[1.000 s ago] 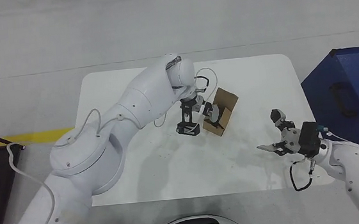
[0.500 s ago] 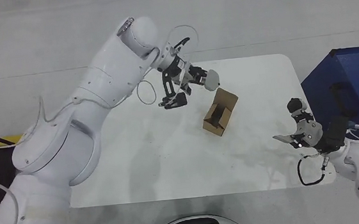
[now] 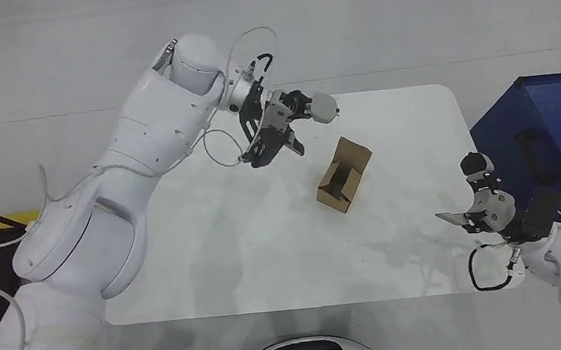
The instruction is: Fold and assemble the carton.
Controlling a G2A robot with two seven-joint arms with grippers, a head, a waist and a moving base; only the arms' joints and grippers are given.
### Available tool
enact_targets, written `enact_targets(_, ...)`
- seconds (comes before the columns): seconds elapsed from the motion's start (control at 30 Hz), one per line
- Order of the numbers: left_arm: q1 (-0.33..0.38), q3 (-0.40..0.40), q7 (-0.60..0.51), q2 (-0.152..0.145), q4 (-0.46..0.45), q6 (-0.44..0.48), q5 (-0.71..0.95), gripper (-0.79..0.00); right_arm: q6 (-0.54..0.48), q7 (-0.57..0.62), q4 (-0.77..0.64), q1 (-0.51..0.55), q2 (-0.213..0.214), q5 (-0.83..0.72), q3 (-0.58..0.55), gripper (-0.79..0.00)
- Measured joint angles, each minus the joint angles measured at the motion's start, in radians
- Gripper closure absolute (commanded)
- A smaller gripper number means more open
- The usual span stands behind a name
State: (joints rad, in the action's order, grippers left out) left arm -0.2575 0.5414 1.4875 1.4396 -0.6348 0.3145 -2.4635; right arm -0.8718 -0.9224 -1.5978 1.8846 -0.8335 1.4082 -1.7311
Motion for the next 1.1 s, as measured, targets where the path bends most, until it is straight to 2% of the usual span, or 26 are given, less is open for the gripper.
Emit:
enact_targets(0.07,0.005,-0.051,-0.116,-0.002,0.044,0.157,0.131,-0.785,0.0,0.0,0.0,0.0,0.0,0.0,0.0,-0.785)
enact_targets(0.1,0.011,-0.097,-0.215,-0.003,0.034,0.255,0.203,-0.785,0.0,0.0,0.0,0.0,0.0,0.0,0.0,-0.785)
enact_targets(0.2,0.005,-0.12,-0.36,-0.003,0.004,0.384,0.272,-0.785,0.0,0.0,0.0,0.0,0.0,0.0,0.0,-0.785)
enact_targets(0.3,0.003,-0.137,-0.339,-0.003,0.004,0.353,0.211,-0.785,0.0,0.0,0.0,0.0,0.0,0.0,0.0,-0.785)
enact_targets(0.4,0.006,-0.163,-0.386,-0.003,0.001,0.403,0.225,-0.785,0.0,0.0,0.0,0.0,0.0,0.0,0.0,-0.785)
enact_targets(0.57,0.005,-0.162,-0.389,-0.003,0.001,0.408,0.226,-0.785,0.0,0.0,0.0,0.0,0.0,0.0,0.0,-0.785)
enact_targets(0.67,-0.025,-0.177,-0.449,0.004,-0.001,0.457,0.201,-0.785,0.007,0.03,-0.002,-0.003,-0.001,0.004,0.01,-0.785)
enact_targets(0.8,-0.056,-0.156,-0.562,0.035,-0.02,0.481,0.324,-0.785,-0.027,0.142,-0.017,-0.048,-0.007,-0.001,0.083,-0.785)
enact_targets(0.9,-0.066,-0.143,-0.595,0.062,-0.001,0.471,0.407,-0.785,-0.006,0.219,-0.015,-0.101,-0.018,0.019,0.17,-0.785)
enact_targets(1.1,-0.063,-0.159,-0.665,0.108,0.071,0.496,0.455,-0.785,0.005,0.26,0.035,-0.188,-0.037,0.006,0.296,-0.785)
